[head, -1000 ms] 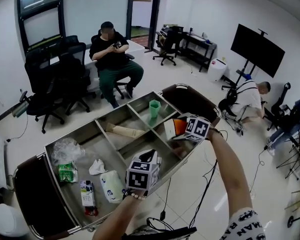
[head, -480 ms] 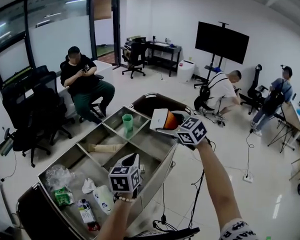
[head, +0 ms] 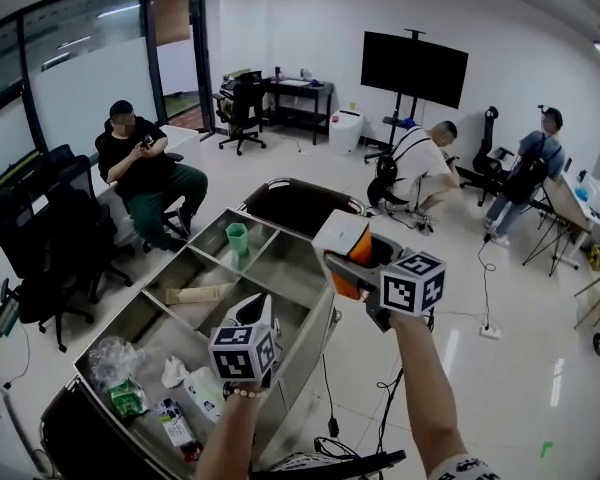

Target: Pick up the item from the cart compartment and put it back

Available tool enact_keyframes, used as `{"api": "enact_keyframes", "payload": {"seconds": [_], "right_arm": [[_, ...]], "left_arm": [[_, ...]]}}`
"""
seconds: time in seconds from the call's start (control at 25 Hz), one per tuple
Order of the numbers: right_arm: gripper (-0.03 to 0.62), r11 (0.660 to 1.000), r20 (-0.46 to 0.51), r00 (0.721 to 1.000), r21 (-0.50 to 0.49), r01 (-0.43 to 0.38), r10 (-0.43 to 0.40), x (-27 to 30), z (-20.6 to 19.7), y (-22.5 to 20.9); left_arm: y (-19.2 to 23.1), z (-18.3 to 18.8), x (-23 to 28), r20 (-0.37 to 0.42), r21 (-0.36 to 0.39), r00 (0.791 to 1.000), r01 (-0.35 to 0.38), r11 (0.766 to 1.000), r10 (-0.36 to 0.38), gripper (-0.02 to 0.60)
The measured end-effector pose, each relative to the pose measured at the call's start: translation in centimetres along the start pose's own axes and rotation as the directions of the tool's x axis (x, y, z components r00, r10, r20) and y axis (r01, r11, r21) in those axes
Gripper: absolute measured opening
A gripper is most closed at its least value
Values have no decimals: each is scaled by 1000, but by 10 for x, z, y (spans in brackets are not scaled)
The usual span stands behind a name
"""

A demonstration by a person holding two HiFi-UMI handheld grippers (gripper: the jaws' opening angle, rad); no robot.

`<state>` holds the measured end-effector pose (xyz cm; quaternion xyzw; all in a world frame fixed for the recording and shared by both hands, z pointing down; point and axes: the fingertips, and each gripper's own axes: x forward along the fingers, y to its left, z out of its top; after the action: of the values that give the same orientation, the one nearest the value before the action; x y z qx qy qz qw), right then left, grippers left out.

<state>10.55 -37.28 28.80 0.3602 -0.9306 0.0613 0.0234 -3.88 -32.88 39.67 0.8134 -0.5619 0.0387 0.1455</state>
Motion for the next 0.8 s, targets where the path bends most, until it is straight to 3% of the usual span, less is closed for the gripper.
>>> {"api": "enact_keyframes", "payload": {"seconds": [0.16,0.44,0.8], "right_arm": [[428,997,48,995,16,82,-82,-37,-5,7],[428,987,119,981,58,149,-155,-91,-34,34],[428,969,77,971,119,218,-228,-133,-103,79]], "left_arm": [[-12,-4,-8,19,0,999,36,999,-36,0],[-32,-22,-28,53,62,996,67,996,-71,0],[-58,-67,-69,30,58,992,122,991,-124,0]]}}
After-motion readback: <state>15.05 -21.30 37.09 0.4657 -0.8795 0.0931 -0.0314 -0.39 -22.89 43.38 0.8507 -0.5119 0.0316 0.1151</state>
